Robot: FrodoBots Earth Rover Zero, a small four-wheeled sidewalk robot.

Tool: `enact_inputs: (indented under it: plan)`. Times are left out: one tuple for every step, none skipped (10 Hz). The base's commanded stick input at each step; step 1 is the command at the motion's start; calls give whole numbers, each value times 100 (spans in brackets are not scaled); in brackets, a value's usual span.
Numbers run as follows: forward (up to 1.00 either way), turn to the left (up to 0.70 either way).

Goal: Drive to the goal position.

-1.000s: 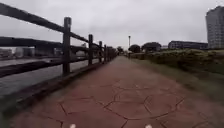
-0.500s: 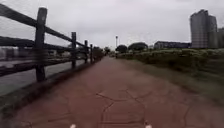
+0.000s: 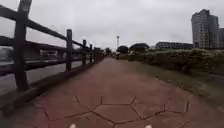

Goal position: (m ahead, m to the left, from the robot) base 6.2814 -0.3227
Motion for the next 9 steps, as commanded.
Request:
enact_inputs:
  plan:
    - [100, 0]
    - [100, 0]
    - [100, 0]
    - [100, 0]
    - [100, 0]
    - [100, 0]
    - [100, 0]
    - [100, 0]
    - [100, 0]
